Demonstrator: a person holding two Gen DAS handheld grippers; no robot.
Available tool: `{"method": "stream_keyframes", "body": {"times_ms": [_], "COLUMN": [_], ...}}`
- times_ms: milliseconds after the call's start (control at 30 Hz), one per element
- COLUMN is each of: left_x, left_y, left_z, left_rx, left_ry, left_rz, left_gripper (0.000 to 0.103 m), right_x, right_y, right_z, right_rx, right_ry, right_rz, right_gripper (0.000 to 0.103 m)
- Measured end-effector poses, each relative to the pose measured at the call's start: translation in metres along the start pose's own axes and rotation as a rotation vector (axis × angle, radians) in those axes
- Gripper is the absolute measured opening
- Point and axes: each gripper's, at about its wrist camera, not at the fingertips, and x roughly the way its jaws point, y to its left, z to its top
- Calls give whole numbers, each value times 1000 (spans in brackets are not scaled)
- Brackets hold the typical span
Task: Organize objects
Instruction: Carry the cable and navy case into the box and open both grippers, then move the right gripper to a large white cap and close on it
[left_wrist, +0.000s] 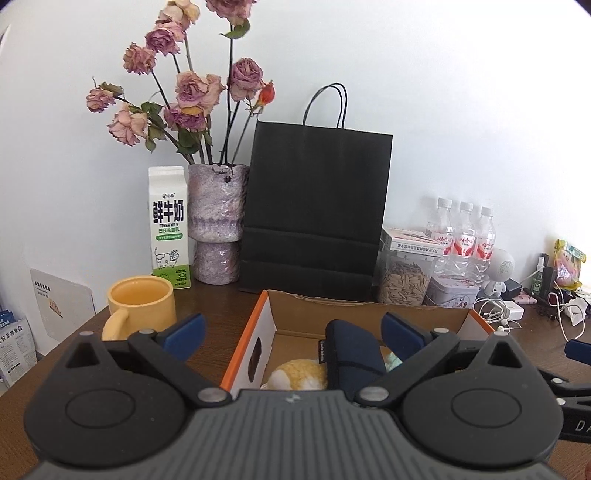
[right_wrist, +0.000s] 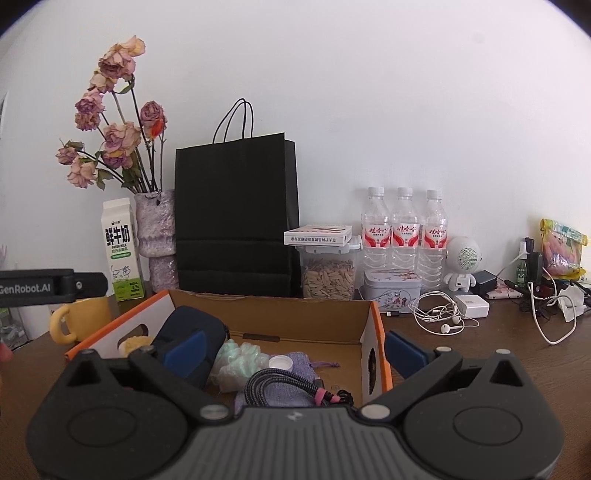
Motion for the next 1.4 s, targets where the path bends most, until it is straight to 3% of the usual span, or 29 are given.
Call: {"method": "stream_keyframes", "body": {"times_ms": [267, 533, 800, 967, 1033, 1200, 1267, 1367, 1400], "left_x": [-44, -67, -71, -69, -68, -67, -67, -66, -66], "left_y": [14, 32, 49, 58, 59, 58, 57, 55, 54], "left_z": [-21, -44, -70, -73, -74, -75, -76, -77, -77], "left_rx": [72, 118, 138, 112, 104, 93, 87, 80, 79], "left_ry": [-11, 72, 172, 203, 208, 217, 218, 219, 219], "left_rz": [-29, -39, -22, 2, 1, -4, -10, -16, -18], "left_gripper": [103, 103, 103, 103, 103, 103, 103, 103, 103], "right_x": [-49, -81, -82, -60, -51, -31, -28, -29, -30], "right_y": [-2, -3, -10, -22, -25, -28, -30, -32, -32], "right_z": [-19, -54, -74, -75, -75, -77, -79, -80, -80], "right_rx": [-29, -88, -100, 4, 41, 106, 122, 147, 147], "right_ry": [6, 84, 185, 267, 288, 342, 355, 353, 347], "right_rz": [11, 14, 30, 70, 84, 94, 97, 137, 146], "right_gripper": [103, 103, 101, 89, 78, 69, 61, 39, 39]}}
